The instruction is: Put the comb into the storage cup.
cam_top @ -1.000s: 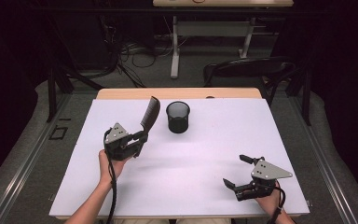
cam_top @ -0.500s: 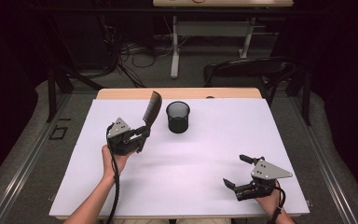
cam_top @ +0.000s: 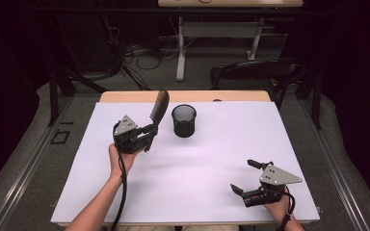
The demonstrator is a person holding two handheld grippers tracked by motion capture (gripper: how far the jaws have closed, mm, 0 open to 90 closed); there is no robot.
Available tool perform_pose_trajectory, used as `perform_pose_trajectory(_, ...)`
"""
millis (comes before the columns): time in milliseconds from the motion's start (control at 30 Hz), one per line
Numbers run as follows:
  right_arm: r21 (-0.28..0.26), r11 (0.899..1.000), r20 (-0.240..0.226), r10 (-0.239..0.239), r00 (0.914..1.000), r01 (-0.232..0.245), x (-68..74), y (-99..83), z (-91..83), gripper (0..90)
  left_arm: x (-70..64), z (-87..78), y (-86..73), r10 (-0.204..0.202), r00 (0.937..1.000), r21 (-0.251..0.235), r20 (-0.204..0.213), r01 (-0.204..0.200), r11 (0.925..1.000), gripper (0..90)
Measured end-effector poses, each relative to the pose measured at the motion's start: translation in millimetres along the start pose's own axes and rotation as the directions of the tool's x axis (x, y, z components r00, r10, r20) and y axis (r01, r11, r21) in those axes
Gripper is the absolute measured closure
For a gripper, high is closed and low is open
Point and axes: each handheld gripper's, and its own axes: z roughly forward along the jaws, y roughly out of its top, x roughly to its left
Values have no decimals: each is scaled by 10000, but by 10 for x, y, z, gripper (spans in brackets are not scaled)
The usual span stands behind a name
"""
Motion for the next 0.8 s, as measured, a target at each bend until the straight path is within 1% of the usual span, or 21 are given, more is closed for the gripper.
perform_pose_trajectory(167, 8, 10000, -4, -3, 10000, 3, -2, -1, 2, 3, 15, 33, 44, -73, 10000, -69, -9, 73, 9999, 726)
perform_pose_trajectory(800, 33, 10000, -25, -13, 10000, 13, -3, -2, 4, 3, 60, 151, 192, -129, 9999, -304, -111, 126, 9995, 726)
